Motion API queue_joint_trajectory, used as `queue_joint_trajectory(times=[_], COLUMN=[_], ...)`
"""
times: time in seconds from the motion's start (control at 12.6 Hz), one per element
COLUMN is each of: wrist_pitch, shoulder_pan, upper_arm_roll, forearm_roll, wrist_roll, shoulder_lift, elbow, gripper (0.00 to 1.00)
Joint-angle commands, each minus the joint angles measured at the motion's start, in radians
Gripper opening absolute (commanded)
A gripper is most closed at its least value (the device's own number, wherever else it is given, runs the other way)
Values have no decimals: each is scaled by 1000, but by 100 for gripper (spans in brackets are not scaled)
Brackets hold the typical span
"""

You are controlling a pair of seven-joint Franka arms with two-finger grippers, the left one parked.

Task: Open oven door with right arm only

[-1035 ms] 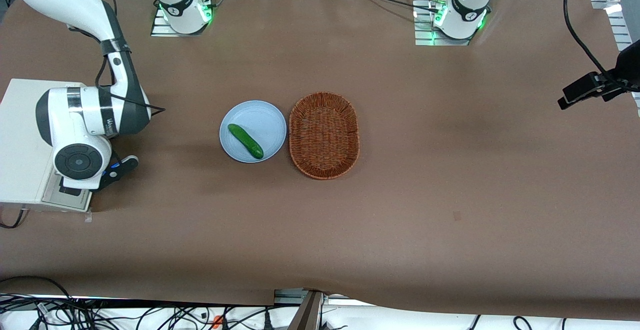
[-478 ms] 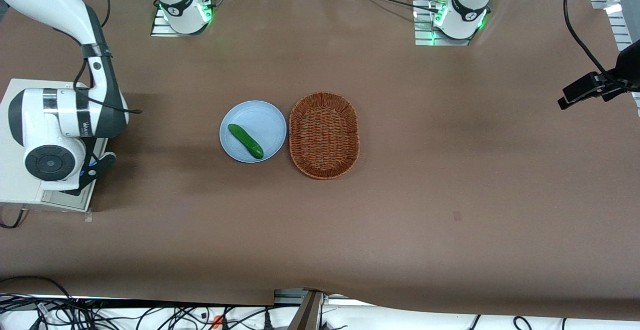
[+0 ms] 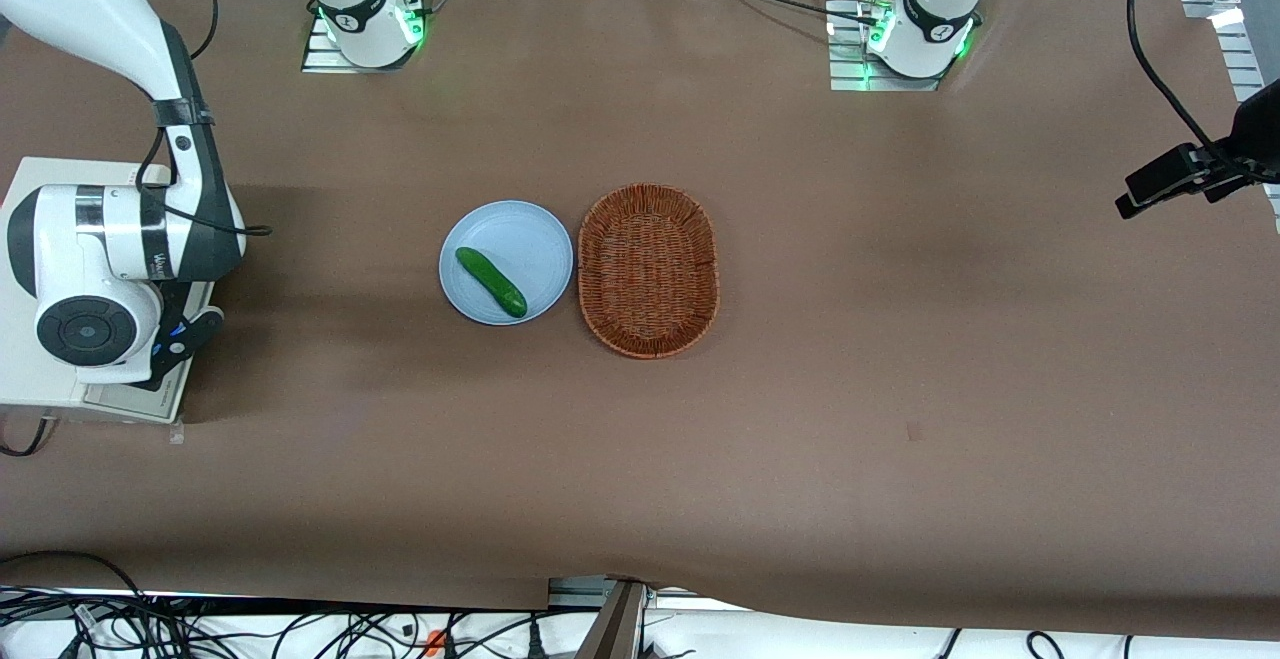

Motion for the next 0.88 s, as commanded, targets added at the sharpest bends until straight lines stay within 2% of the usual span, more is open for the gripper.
queue_joint_trajectory(times=[0.0, 0.16, 0.4, 0.8], wrist_pitch=[16, 17, 26, 54], shoulder_pan=[-10, -10, -10, -8], upper_arm_roll=[9, 10, 10, 12], forearm_roll=[-6, 8, 104, 179], wrist_roll=[-3, 4, 26, 90], shoulder_lift=[-2, 0, 17, 38], elbow=[-13, -11, -2, -2], gripper=[0, 0, 0, 0])
